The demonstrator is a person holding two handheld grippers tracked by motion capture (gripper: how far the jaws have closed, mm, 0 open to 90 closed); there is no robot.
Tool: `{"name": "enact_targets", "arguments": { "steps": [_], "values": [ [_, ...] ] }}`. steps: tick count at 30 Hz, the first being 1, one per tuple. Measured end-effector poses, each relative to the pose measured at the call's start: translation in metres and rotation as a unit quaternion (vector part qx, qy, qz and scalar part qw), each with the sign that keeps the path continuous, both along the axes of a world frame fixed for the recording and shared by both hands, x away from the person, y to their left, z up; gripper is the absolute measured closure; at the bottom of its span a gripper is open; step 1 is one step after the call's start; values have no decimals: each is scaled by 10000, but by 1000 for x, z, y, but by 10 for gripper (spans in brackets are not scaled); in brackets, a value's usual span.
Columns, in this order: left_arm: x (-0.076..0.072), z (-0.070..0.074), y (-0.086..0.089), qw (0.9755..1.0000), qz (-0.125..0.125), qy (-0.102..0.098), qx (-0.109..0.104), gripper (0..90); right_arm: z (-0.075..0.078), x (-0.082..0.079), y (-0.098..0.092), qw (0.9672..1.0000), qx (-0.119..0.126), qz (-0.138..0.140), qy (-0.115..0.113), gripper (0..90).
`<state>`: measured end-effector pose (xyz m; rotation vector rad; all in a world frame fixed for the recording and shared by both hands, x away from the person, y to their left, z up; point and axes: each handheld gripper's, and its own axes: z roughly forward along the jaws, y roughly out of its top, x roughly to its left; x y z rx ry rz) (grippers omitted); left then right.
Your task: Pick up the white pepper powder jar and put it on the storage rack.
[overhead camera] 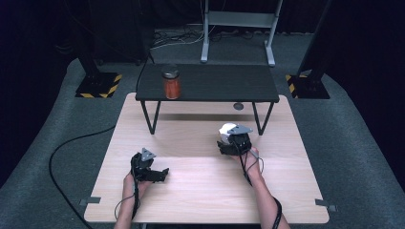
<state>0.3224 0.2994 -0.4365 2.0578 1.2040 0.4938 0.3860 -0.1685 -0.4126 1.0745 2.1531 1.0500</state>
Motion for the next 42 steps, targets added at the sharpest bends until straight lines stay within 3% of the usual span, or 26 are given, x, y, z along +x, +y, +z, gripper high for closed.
{"name": "enact_targets", "arguments": {
  "steps": [11, 28, 42],
  "values": [
    [0, 0, 0, 10000, 5, -1, 5, 13, -3, -1, -5, 9998, 201, -49, -1, 290],
    [0, 0, 2, 10000, 18, 0, -43, 14, 5, -6, -5, 9999, 97, 10, -25, 297],
    [0, 0, 3, 10000, 21, 5, -68, 15, 12, -11, -18, 9999, 118, -34, 15, 298]
  ]
}}
